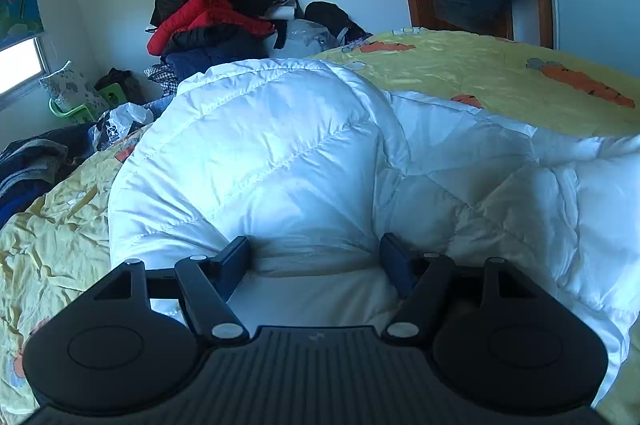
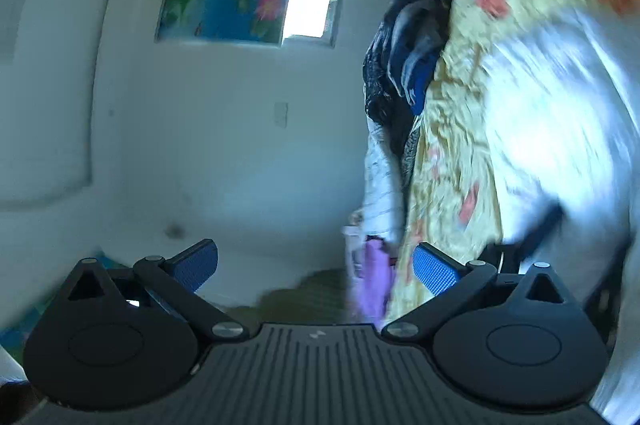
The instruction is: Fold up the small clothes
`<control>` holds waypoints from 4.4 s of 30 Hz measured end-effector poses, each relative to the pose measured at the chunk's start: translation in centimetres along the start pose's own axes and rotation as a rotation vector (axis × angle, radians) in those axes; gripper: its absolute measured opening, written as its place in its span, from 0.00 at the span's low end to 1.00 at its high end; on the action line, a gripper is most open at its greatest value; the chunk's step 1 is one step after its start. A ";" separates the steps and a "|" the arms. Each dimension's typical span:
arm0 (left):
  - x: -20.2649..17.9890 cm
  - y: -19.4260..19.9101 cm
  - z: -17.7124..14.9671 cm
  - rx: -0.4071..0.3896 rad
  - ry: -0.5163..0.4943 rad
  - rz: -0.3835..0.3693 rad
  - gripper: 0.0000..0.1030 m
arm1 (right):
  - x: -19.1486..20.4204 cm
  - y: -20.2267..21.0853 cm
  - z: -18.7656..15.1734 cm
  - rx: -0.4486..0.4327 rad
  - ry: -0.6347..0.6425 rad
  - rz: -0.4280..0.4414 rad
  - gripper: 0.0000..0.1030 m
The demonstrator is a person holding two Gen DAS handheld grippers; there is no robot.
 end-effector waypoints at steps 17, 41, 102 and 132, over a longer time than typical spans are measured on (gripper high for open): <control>-0.3 0.5 -0.3 -0.015 -0.003 0.007 0.69 | -0.3 8.6 -6.5 -0.224 0.216 -0.187 1.00; 0.4 -1.0 -0.2 -0.016 0.106 -0.048 0.69 | -12.5 -8.8 5.7 -0.144 0.600 -0.668 0.94; 18.7 9.8 -10.3 -0.091 0.912 0.030 0.57 | -12.6 -10.1 0.9 -0.034 0.325 -0.554 0.38; 7.8 10.5 -8.8 -0.027 0.380 0.373 0.79 | -11.4 -10.3 -4.8 -0.203 0.236 -0.549 0.07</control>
Point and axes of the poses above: each gripper's, at about its wrist camera, not at the fingertips, and y roughly against the way its jaws point, x to its left, z to its top, the point moved 7 cm from there along -y, roughly the way its jaws point, and after that the axes turned 14 degrees about -z, right-handed, at the moved point
